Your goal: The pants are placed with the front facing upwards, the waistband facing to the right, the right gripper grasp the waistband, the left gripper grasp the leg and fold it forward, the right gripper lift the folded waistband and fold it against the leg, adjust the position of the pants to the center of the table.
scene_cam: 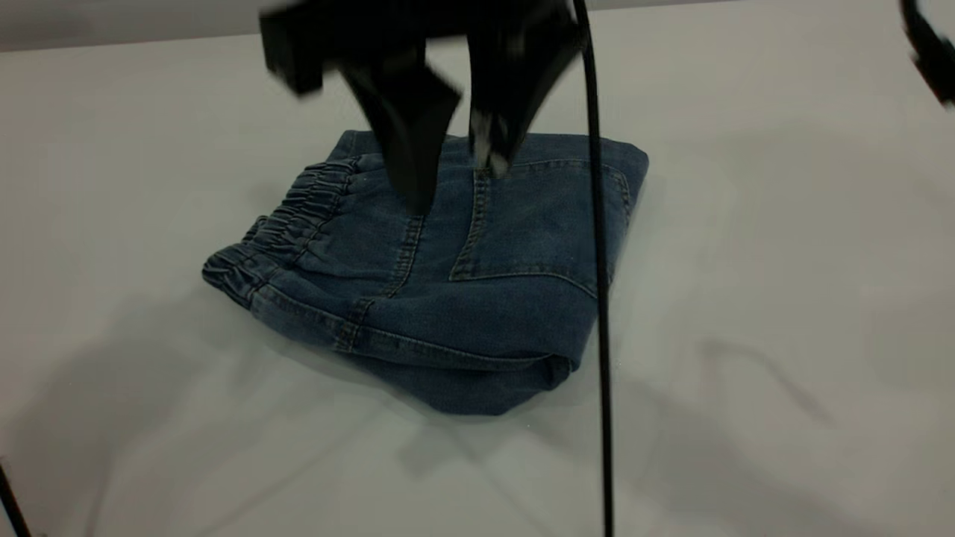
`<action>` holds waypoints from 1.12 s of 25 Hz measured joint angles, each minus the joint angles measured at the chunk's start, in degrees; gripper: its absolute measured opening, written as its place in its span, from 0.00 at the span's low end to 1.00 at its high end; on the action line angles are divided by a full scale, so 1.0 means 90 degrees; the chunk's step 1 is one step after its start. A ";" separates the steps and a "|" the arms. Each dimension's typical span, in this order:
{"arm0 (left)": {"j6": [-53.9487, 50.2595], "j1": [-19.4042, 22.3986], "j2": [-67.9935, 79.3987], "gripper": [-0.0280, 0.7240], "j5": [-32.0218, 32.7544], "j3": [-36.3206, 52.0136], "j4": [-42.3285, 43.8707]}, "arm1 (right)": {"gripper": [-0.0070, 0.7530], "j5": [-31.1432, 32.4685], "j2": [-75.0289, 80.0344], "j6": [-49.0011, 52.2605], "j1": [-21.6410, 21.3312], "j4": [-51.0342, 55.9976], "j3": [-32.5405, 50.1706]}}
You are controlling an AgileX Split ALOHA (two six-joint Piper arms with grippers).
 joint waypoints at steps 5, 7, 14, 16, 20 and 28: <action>0.0000 0.0000 0.0000 0.44 0.0000 0.0000 0.0000 | 0.45 -0.1513 -0.0005 0.0233 0.0003 0.0580 0.1049; 0.0002 0.0000 0.0000 0.44 0.0000 0.0000 0.0000 | 0.45 -0.2260 0.0070 0.0283 0.0003 0.0789 0.1244; -0.0005 0.0000 0.0000 0.44 0.0048 0.0000 -0.0005 | 0.45 -0.3637 0.0943 0.1348 -0.0128 0.0948 0.0778; -0.0005 0.0000 0.0000 0.44 0.0100 0.0000 -0.0005 | 0.45 -0.3614 0.1198 0.1560 -0.0131 0.0883 0.0577; -0.0042 0.0000 0.0000 0.44 0.0189 0.0000 -0.0005 | 0.42 -0.3123 0.1556 0.1853 -0.0131 0.0667 0.0299; -0.0166 0.0000 0.0000 0.44 0.0189 0.0000 -0.0011 | 0.40 -0.3222 0.1954 0.2312 -0.0131 0.0227 0.0286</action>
